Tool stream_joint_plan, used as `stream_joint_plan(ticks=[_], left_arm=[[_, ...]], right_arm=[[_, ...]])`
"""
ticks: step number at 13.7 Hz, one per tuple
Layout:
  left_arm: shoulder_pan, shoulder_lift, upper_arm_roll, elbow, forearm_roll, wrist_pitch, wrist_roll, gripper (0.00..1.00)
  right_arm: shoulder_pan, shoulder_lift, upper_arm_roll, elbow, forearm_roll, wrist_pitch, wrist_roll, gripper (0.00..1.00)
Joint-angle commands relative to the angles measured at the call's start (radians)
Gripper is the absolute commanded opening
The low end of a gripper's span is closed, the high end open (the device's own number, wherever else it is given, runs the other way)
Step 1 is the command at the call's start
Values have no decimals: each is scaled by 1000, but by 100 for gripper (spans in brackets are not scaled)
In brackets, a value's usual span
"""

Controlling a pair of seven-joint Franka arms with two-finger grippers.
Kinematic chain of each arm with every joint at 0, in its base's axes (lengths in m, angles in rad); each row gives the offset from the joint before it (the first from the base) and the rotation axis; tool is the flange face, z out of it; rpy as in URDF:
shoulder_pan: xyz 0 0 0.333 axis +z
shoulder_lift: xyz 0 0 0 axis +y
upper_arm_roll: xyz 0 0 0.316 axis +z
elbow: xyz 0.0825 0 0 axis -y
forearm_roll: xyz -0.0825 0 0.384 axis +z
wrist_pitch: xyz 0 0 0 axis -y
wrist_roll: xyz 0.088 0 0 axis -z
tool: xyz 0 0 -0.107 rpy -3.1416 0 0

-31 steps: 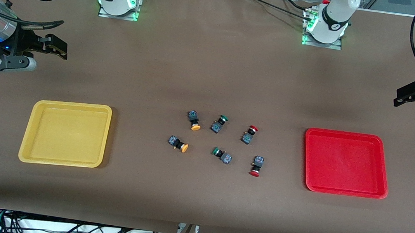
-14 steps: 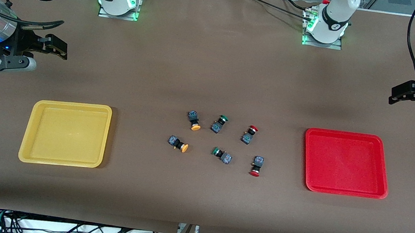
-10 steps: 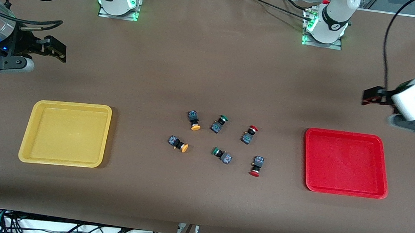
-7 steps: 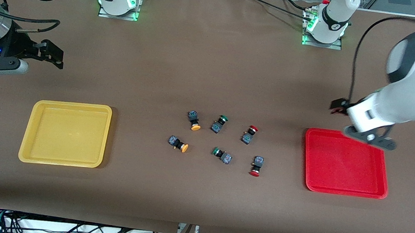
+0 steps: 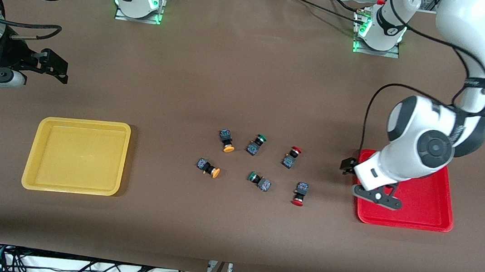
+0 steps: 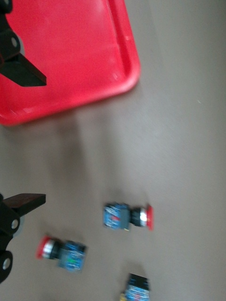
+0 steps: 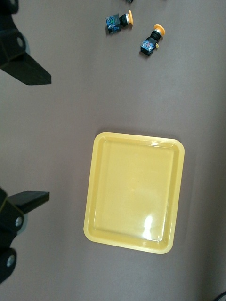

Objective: Place red and yellow buttons in trays
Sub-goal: 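Reach the left gripper to a red button while the right gripper reaches yellow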

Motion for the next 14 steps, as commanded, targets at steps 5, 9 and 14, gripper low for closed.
stream_joint_plan(ticks=[5,9,14], left_arm=[[-115,218,14,35,-4,395,-140,100],[-132,280,14,27,-13,552,-141,100],[-161,300,14,15,-2,552,-134,100]], right_arm=[[44,164,15,9,16,108,-1,100],[155,306,15,9,14,247,10,100],[234,483,61,27,57,517,-34,100]])
